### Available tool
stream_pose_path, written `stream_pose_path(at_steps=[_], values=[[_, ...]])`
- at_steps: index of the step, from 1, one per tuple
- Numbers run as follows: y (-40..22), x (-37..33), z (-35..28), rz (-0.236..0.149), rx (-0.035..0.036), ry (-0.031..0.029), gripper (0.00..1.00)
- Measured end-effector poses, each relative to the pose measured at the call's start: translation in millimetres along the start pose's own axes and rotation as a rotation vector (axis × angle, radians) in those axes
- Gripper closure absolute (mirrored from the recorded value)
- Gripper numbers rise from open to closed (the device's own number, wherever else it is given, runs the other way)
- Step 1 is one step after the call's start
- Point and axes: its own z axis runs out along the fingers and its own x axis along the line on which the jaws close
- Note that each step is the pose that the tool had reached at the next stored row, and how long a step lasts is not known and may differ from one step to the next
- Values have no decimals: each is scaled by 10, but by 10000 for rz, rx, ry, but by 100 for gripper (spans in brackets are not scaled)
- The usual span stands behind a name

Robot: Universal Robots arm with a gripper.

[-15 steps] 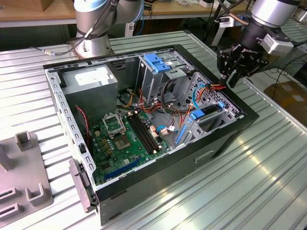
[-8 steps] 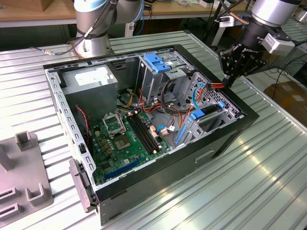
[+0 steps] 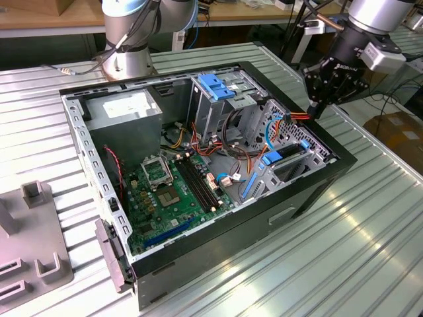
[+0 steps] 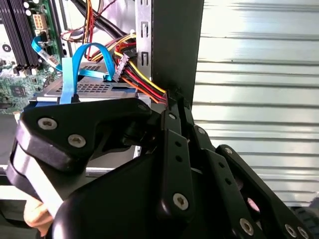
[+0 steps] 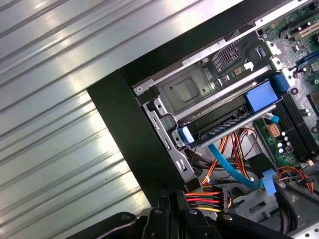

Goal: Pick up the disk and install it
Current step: 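Insert the first disk wire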

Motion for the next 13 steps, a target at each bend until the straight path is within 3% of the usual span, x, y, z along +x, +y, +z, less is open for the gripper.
stream_pose_path(at_steps=[5, 10, 13], values=[[6, -8, 0, 215, -2, -1, 84], [65, -108, 0, 231, -2, -2, 84], [73, -120, 0, 476, -2, -4, 84]])
